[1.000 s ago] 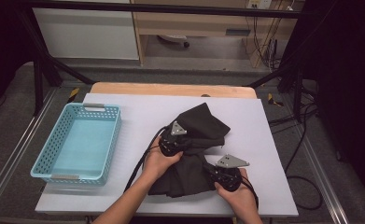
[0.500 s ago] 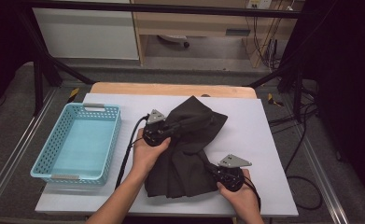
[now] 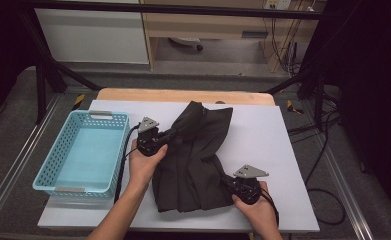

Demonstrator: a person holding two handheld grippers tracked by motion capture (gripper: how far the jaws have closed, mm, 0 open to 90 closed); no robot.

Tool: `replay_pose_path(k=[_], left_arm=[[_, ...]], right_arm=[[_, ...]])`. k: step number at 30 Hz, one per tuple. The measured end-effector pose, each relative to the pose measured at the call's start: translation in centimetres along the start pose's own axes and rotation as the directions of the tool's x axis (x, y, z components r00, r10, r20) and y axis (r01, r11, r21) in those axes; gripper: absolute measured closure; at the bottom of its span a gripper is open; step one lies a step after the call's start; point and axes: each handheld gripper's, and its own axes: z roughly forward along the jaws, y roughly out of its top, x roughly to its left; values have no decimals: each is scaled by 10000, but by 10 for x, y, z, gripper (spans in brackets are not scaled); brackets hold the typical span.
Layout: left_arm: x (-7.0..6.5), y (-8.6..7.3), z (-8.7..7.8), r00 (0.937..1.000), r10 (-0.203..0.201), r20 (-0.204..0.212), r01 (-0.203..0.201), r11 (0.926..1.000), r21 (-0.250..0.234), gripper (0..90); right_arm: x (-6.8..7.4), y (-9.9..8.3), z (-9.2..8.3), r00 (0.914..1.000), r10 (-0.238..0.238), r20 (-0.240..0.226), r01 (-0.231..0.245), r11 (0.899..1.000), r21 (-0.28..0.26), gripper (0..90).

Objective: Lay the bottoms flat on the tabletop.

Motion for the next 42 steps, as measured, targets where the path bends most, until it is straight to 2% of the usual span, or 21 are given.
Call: replay_pose_path(k=[3, 5, 9, 13, 18, 26, 34, 37, 42], left_arm=[[-1, -1, 1, 10000, 28, 64, -28, 10000, 47, 816], [-2, -2, 2, 9999, 35, 112, -36, 10000, 69, 816], [-3, -3, 4, 9998, 100, 149, -102, 9998, 168, 816], [-3, -6, 5, 9996, 190, 196, -196, 9993, 305, 815], [-5, -7, 6, 9993, 253, 270, -262, 9991, 331, 815], [-8, -9, 6, 9988, 328, 362, -341, 9988, 363, 815], [-9, -9, 5, 9987, 303, 407, -317, 9989, 341, 814], [-9, -9, 5, 9985, 340, 438, -356, 9987, 355, 814], [-9, -10, 6, 9984, 316, 475, -332, 9989, 337, 814]], right_arm=[[-1, 3, -1, 9998, 183, 91, -182, 9997, -141, 703], [-3, 7, -3, 9991, 348, 246, -340, 9989, -321, 626], [-9, 19, -5, 9966, 575, 586, -539, 9966, -623, 529], [-16, 33, -2, 9952, 645, 741, -583, 9949, -828, 484], [-25, 54, 5, 9926, 896, 818, -796, 9897, -1187, 457], [-41, 80, 20, 9865, 1271, 1029, -1124, 9841, -1377, 430], [-52, 93, 38, 9780, 1711, 1197, -1533, 9775, -1446, 403], [-57, 98, 46, 9756, 1694, 1399, -1497, 9786, -1412, 395], [-66, 101, 60, 9691, 1891, 1582, -1718, 9782, -1165, 380]])
